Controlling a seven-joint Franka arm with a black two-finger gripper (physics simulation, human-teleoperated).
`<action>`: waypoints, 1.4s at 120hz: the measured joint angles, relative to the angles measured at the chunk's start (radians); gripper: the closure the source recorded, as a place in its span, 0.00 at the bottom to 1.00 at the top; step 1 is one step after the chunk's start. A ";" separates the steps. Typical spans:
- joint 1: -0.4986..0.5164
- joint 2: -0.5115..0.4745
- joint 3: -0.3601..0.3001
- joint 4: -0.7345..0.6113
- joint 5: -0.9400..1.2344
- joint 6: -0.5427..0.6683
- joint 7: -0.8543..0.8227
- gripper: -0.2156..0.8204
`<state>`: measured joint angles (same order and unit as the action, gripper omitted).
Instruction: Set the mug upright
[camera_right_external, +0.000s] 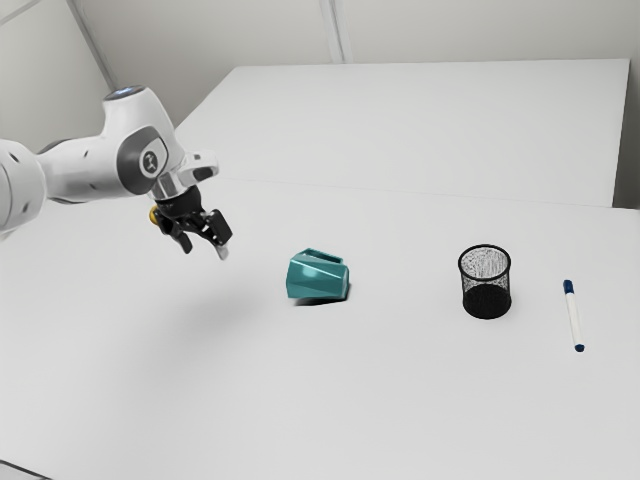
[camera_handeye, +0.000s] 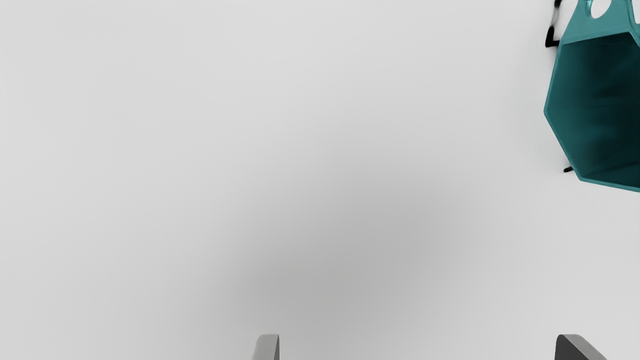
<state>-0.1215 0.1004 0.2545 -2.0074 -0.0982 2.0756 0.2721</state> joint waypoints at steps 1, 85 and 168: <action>-0.001 0.000 0.001 0.000 0.000 0.001 0.000 0.21; 0.019 0.206 0.016 0.048 -0.721 -0.010 0.224 0.21; -0.002 0.340 0.020 0.138 -0.997 -0.127 0.484 0.21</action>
<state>-0.1237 0.4409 0.2745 -1.8698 -1.0952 1.9481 0.7560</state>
